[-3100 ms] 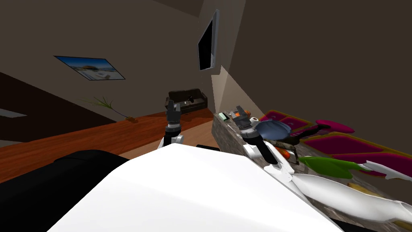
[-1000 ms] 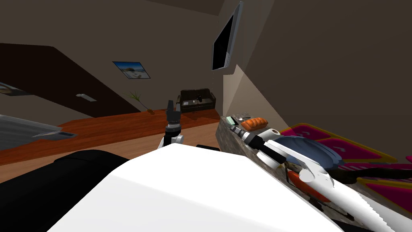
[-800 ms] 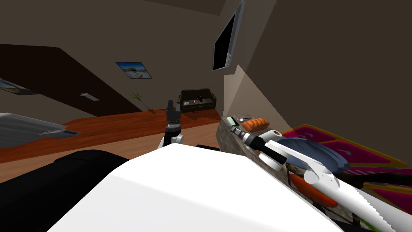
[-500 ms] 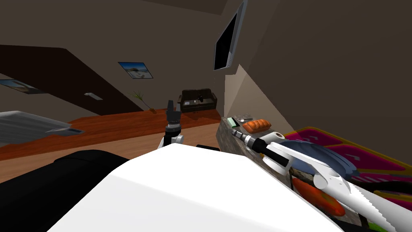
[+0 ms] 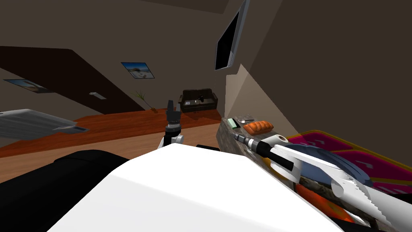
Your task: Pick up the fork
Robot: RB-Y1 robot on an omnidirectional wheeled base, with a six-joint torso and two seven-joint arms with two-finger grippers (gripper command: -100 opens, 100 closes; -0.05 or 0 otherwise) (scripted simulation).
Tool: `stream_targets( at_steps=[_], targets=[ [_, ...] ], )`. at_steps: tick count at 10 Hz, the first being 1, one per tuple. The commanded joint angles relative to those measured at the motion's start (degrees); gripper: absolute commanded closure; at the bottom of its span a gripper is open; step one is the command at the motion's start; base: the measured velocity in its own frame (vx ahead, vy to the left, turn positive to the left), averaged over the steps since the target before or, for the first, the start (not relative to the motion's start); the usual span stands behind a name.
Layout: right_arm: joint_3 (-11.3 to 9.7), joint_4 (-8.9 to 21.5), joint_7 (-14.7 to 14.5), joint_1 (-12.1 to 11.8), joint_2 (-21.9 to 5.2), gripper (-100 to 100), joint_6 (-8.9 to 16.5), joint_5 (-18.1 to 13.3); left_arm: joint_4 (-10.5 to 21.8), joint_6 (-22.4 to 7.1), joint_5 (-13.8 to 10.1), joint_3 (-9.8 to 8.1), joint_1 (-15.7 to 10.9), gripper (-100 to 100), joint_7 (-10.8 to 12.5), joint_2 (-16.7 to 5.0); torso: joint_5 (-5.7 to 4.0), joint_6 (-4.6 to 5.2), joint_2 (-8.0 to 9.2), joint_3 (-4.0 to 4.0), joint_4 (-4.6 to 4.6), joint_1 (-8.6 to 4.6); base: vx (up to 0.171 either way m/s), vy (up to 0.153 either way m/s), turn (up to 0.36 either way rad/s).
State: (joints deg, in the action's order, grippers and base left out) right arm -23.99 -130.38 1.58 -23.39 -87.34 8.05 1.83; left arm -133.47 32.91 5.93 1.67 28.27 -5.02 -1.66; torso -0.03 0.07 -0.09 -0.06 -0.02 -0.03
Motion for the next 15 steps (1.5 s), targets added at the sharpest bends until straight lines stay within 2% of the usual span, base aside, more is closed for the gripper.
stream_targets(
  at_steps=[1,2,4,5,6,7,8,9,13,15],
  targets=[
    [-0.9,-0.3,-1.0,-1.1,-2.9,-100,1.7,0.1,0.0,0.0,0.0,0.0,0.0,0,0.0,0.0,0.0,0.0,0.0,0.0,0.0,0.0,0.022,-0.016,0.04],
    [-0.9,-0.3,-1.0,-1.1,-3.7,-100,1.7,0.1,0.0,0.0,0.0,0.0,0.0,0,0.0,0.0,0.0,-0.01,0.0,0.0,0.0,-0.01,0.02,-0.017,0.026],
    [-2.6,0.0,-2.9,-3.4,-7.6,-100,3.6,-0.1,0.0,0.0,0.0,0.0,0.0,0,0.0,0.0,0.0,-0.01,0.0,0.0,0.0,-0.02,0.036,-0.021,0.052],
    [-2.6,0.0,-2.9,-3.4,-8.7,-100,3.6,-0.1,0.0,0.0,0.0,0.0,0.0,0,0.0,0.0,0.0,-0.01,-0.06,-0.03,-0.01,-0.02,0.034,-0.014,0.021],
    [-3.4,0.1,-3.9,-4.5,-10.7,-100,4.4,-0.2,0.0,0.0,0.0,0.0,0.0,0,0.0,0.0,-0.01,-0.01,-0.05,-0.03,-0.01,0.0,0.025,-0.011,0.03],
    [-3.4,0.1,-3.9,-4.5,-11.0,-100,4.4,-0.2,0.0,0.0,0.0,0.0,0.0,0,0.0,0.0,0.0,0.0,-0.03,-0.02,-0.01,0.01,0.018,-0.01,0.019],
    [-4.3,0.2,-4.8,-5.7,-13.2,-100,5.2,-0.3,0.0,0.0,0.0,0.0,0.0,0,0.0,0.0,0.0,0.0,0.01,0.0,0.0,0.03,0.021,-0.011,0.036],
    [-4.3,0.2,-4.8,-5.7,-13.2,-100,5.2,-0.3,0.0,0.0,0.0,0.0,0.0,0,0.0,0.0,0.0,-0.01,0.01,0.0,0.0,0.03,0.02,-0.008,0.019],
    [-7.3,0.3,-7.6,-9.7,-20.2,-100,7.8,-0.5,0.0,0.0,0.0,0.0,0.0,0,0.0,0.0,0.0,0.0,-0.02,-0.01,0.0,0.01,0.028,-0.01,0.04],
    [-7.3,0.3,-7.8,-9.7,-20.2,-100,7.8,-0.5,0.0,0.0,0.0,0.0,0.0,0,0.0,0.0,0.0,0.0,0.01,0.0,0.0,0.05,0.013,-0.002,0.005]
  ],
)
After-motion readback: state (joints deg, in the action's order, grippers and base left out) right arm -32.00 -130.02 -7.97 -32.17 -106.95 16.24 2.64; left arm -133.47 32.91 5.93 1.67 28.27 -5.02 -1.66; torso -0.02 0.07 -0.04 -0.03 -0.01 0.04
